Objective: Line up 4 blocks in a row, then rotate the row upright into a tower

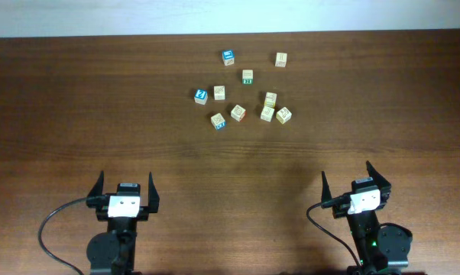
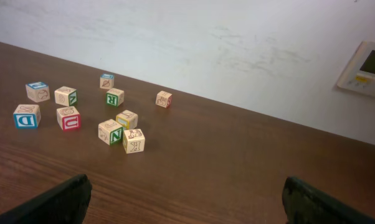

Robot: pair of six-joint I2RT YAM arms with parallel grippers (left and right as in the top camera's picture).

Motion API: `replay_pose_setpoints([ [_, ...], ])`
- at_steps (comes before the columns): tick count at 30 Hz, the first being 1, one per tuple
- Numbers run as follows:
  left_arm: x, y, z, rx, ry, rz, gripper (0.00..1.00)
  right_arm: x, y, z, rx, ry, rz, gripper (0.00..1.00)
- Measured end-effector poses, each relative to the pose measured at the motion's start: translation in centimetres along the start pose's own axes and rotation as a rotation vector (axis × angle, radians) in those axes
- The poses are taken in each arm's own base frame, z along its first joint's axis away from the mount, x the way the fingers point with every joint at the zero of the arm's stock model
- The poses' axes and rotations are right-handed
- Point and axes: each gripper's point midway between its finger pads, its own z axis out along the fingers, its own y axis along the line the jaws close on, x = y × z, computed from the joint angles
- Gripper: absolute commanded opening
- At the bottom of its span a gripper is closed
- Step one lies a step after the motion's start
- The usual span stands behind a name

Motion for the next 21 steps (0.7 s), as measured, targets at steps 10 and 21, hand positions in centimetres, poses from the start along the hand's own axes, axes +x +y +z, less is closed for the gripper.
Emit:
replay_pose_setpoints([
  [10,-1.5,-0.5,-0.1,0.034,-0.063,-0.001,0.99,-1.1,0.5,0.0,-0.034,-0.050,-0.007,0.98],
  [21,-3.2,-2.5,-0.2,0.170,-0.084,0.022,0.99,-4.4,1.8,-0.6,-0.133,-0.120,-0.021,0.98],
])
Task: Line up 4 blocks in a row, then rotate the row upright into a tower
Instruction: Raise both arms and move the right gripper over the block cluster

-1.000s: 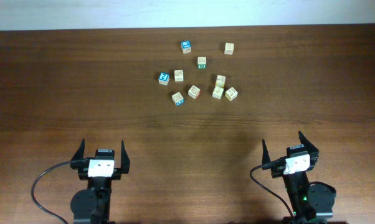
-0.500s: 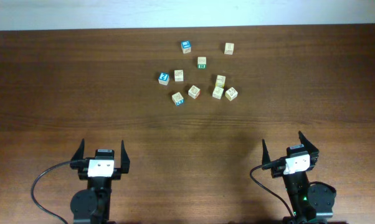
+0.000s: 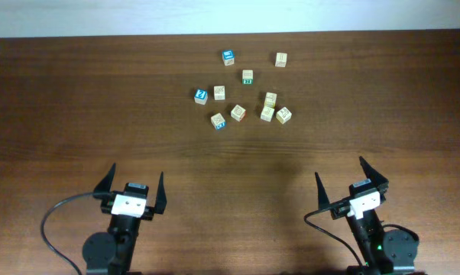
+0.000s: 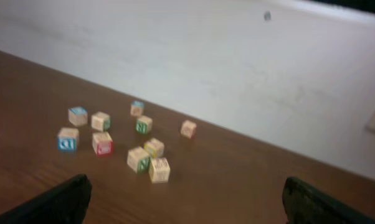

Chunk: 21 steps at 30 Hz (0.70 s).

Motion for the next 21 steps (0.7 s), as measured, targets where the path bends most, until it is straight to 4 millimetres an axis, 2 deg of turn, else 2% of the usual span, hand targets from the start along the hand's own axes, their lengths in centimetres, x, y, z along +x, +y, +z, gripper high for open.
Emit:
replay_pose_setpoints([
  [5,-4.7,-0.3,1.7,0.131,0.077,0.056,0.99,-5.0,-0.3,1.4,-0.080,0.015,0.012,0.98],
  [8,-6.3,-0.5,4.4,0.221,0.161,0.055,0.99,-6.1,-0.9,3.5,-0.120,0.091,0.044,0.98],
  [9,-7.1,-0.5,6.0,0.266,0.198,0.045,0.99,-6.3,-1.0,4.5,-0.142,0.127,0.060,0.98],
  [11,-7.0,-1.0,8.5,0.348,0.296,0.011,0.99,-5.6,-0.9,6.1,-0.197,0.229,0.108,0.98],
  [13,-6.6,-1.4,11.2,0.423,0.407,-0.032,0.99,-5.1,-1.2,8.9,-0.256,0.358,0.172,0.98],
  [16,-6.0,-1.6,14.4,0.506,0.572,-0.079,0.99,-2.8,-1.3,12.4,-0.333,0.590,0.285,0.98],
  [18,-5.4,-1.8,15.9,0.559,0.653,-0.081,0.99,-1.1,-1.5,14.4,-0.368,0.731,0.353,0.98],
  [19,-5.0,-1.9,17.1,0.593,0.698,-0.077,0.99,0.0,-1.8,16.2,-0.380,0.783,0.378,0.98],
  [20,-4.5,-2.1,17.4,0.611,0.729,-0.077,0.99,0.7,-1.7,16.4,-0.388,0.823,0.397,0.98],
  [21,-4.1,-2.3,17.6,0.624,0.756,-0.083,0.99,1.4,-2.0,17.6,-0.391,0.838,0.405,0.98],
])
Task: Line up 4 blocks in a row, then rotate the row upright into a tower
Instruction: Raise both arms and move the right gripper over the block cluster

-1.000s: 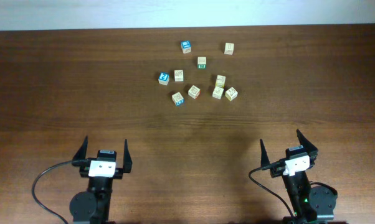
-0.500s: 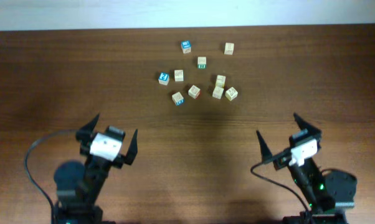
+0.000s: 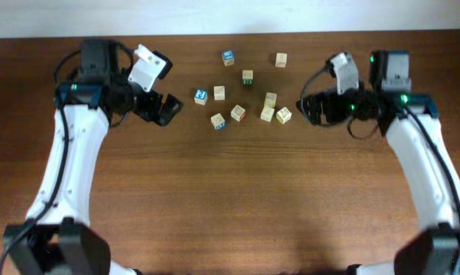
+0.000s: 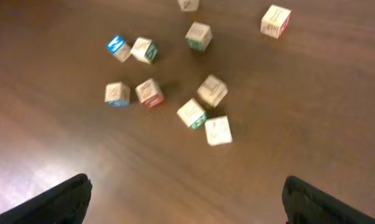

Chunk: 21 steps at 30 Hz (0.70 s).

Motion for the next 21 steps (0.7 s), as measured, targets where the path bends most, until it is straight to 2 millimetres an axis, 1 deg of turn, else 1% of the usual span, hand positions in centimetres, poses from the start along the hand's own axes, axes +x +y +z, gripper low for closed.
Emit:
replay_pose_setpoints([
  [1,-0.2,0.4,0.7,0.008,0.010,0.003,0.99,0.0,-0.6,1.1,-0.004,0.015,0.008,0.98],
  [2,0.1,0.6,1.4,0.016,0.024,-0.001,0.99,-0.1,-1.3,2.1,-0.003,0.014,0.008,0.99],
  [3,0.3,0.7,1.6,0.019,0.031,-0.003,0.99,-0.2,-1.5,2.5,-0.007,0.011,0.007,0.95],
  [4,0.3,0.7,1.7,0.020,0.033,-0.002,0.99,-0.5,-1.8,3.0,-0.008,-0.003,-0.002,0.87],
  [5,0.3,0.7,1.7,0.020,0.032,-0.002,0.99,-0.6,-2.3,3.9,-0.006,-0.005,-0.003,0.83],
  [7,0.3,0.7,1.6,0.020,0.031,0.000,0.99,0.5,-3.3,6.1,0.028,0.044,0.000,0.81],
  [8,0.3,0.7,1.6,0.020,0.031,0.000,0.99,0.9,-3.5,6.9,0.047,0.062,-0.005,0.81],
  [9,0.3,0.7,1.6,0.020,0.031,0.002,0.99,1.3,-3.3,8.4,0.077,0.088,-0.031,0.81],
  [11,0.3,0.7,1.6,0.020,0.031,0.002,0.99,2.4,-2.4,10.9,0.112,0.144,-0.076,0.81],
  [12,0.3,0.7,1.6,0.020,0.031,0.002,0.99,3.2,-2.0,12.4,0.135,0.181,-0.109,0.79],
  [14,0.3,0.7,1.6,0.020,0.031,0.002,0.99,4.8,-1.8,14.3,0.163,0.243,-0.157,0.75],
  [15,0.3,0.7,1.6,0.020,0.031,0.002,0.99,6.1,-2.3,15.4,0.184,0.283,-0.168,0.69],
  [16,0.3,0.7,1.6,0.020,0.031,0.002,0.99,7.0,-2.9,16.0,0.197,0.312,-0.163,0.61],
  [17,0.3,0.7,1.6,0.020,0.031,0.002,0.99,7.6,-3.2,16.4,0.201,0.329,-0.165,0.57],
  [19,0.3,0.7,1.6,0.020,0.031,0.002,0.99,8.5,-3.6,17.0,0.206,0.355,-0.163,0.47],
  [21,0.3,0.7,1.6,0.020,0.031,0.002,0.99,8.7,-3.7,17.2,0.206,0.359,-0.170,0.36],
])
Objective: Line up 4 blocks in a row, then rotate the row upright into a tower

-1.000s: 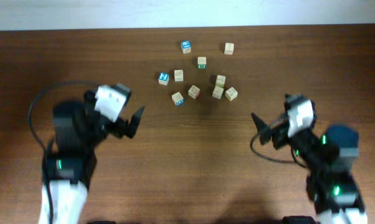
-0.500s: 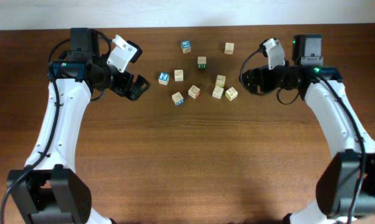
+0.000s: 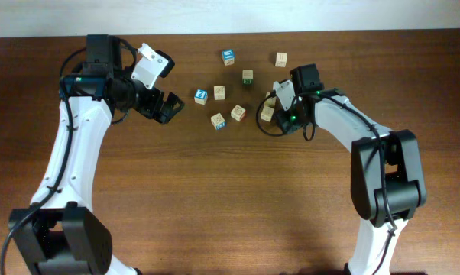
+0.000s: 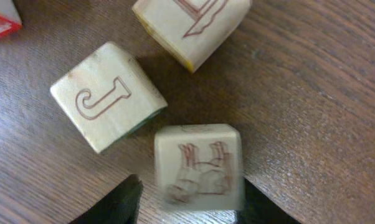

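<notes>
In the right wrist view, a wooden block with a brown animal drawing (image 4: 199,163) lies between my right gripper's (image 4: 190,186) dark fingers (image 4: 120,202). The jaws are drawn in close. The right one touches the block and a gap shows on the left. A J block (image 4: 106,96) and a tilted yellow-edged block (image 4: 190,25) lie just beyond. In the overhead view the right gripper (image 3: 279,116) is down on the cluster's right end, hiding that block. My left gripper (image 3: 164,108) hangs open and empty, left of a blue block (image 3: 201,95).
Several more letter blocks are scattered on the brown table (image 3: 215,198): a blue-topped one (image 3: 228,56), a plain one (image 3: 281,58), a green one (image 3: 247,76), a red one (image 3: 238,113) and one at the front left (image 3: 218,121). A white wall borders the far edge.
My right gripper was wide open, right of the cluster and well above it. Now it is low over the table with narrowed jaws around the animal block. The left gripper barely moved.
Both arms first sat folded at the table's near edge with grippers open, and were raised a little afterwards. Then both were reached out beside the block cluster, left and right. Now the right gripper is down around the animal block.
</notes>
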Robot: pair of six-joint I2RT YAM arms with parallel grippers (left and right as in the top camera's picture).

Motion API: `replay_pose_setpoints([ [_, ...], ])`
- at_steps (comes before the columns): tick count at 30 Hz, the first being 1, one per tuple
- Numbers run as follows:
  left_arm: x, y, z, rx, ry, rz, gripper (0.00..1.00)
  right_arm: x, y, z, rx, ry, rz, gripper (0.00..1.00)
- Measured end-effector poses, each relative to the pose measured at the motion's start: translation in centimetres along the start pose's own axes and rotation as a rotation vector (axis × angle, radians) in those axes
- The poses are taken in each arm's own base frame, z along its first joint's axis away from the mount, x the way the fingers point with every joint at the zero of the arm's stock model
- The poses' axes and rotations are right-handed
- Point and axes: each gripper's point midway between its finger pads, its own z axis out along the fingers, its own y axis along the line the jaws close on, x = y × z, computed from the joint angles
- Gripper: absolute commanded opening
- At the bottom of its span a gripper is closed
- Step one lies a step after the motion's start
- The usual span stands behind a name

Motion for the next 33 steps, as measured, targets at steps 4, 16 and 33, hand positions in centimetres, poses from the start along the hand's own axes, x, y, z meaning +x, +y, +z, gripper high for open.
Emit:
replay_pose_setpoints([
  [4,0.0,0.0,0.0,0.000,0.000,0.000,0.99,-0.3,-0.2,0.0,0.011,-0.012,0.001,0.24],
  [16,0.0,0.0,0.0,0.000,0.000,0.000,0.99,5.4,2.9,-2.5,-0.091,0.265,0.333,0.26],
  [33,0.0,0.0,0.0,0.001,0.001,-0.001,0.99,-1.7,2.8,-5.7,-0.122,0.105,0.434,0.71],
])
